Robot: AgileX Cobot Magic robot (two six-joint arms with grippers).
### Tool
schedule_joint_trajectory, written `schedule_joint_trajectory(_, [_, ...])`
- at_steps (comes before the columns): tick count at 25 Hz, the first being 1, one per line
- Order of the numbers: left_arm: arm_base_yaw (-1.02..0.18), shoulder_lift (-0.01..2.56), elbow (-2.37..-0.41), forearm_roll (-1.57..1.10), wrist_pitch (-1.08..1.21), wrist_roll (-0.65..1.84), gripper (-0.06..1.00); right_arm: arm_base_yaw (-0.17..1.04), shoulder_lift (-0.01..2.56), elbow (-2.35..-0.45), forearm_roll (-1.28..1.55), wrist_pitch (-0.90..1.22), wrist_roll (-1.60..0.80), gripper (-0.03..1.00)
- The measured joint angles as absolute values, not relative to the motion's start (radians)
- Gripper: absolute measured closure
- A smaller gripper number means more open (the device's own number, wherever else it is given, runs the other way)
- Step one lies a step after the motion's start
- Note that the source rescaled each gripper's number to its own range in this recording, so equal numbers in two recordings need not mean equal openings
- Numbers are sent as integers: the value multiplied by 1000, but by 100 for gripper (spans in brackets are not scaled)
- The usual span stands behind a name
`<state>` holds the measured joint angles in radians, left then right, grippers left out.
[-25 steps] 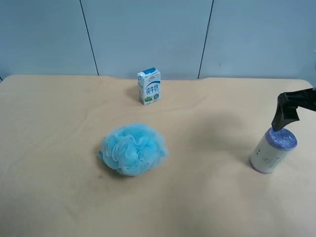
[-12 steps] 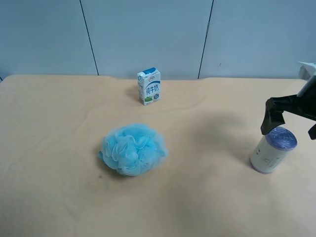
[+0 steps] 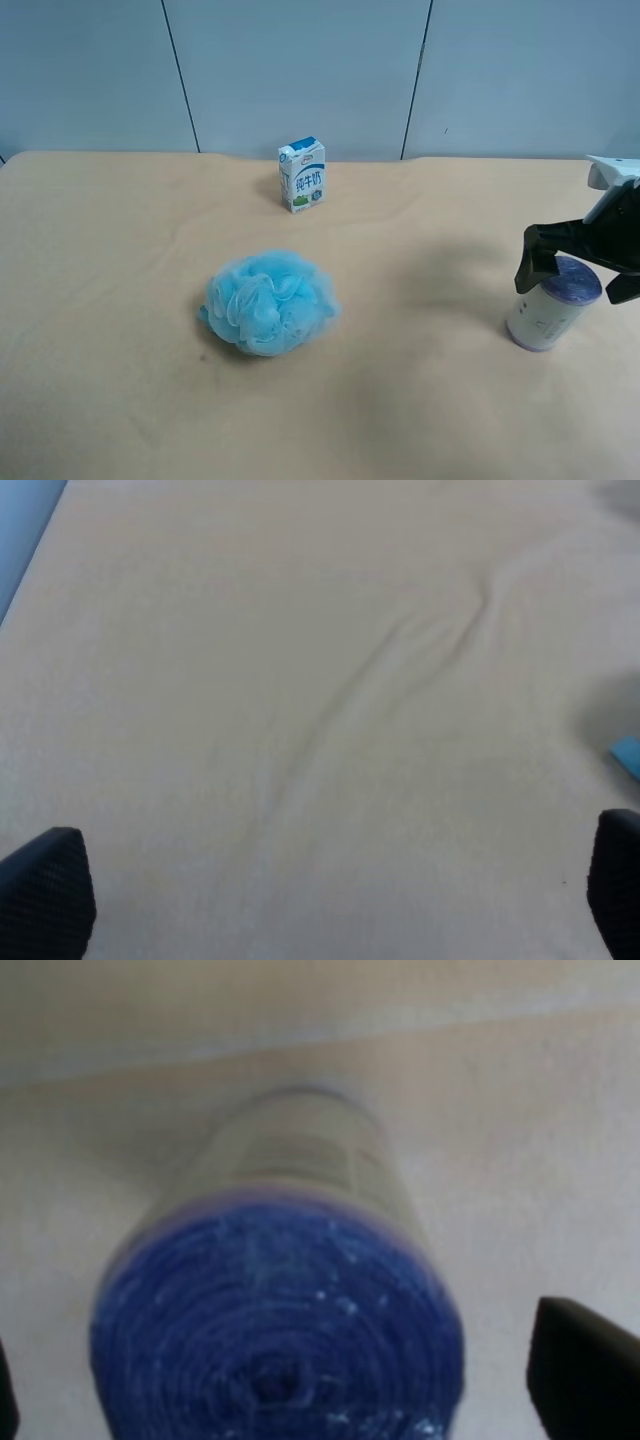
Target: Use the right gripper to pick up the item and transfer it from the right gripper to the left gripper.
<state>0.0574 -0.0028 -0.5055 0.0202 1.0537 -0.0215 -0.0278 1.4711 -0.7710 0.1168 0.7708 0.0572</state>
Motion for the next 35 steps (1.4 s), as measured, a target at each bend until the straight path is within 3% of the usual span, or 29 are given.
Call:
schedule_joint_trajectory(26, [57, -3, -505, 20, 1054, -21, -5, -28, 1536, -771, 118, 769, 30, -2])
schedule_joint_trajectory(35, [57, -3, -505, 20, 1054, -21, -5, -28, 1536, -771, 118, 772, 30, 18])
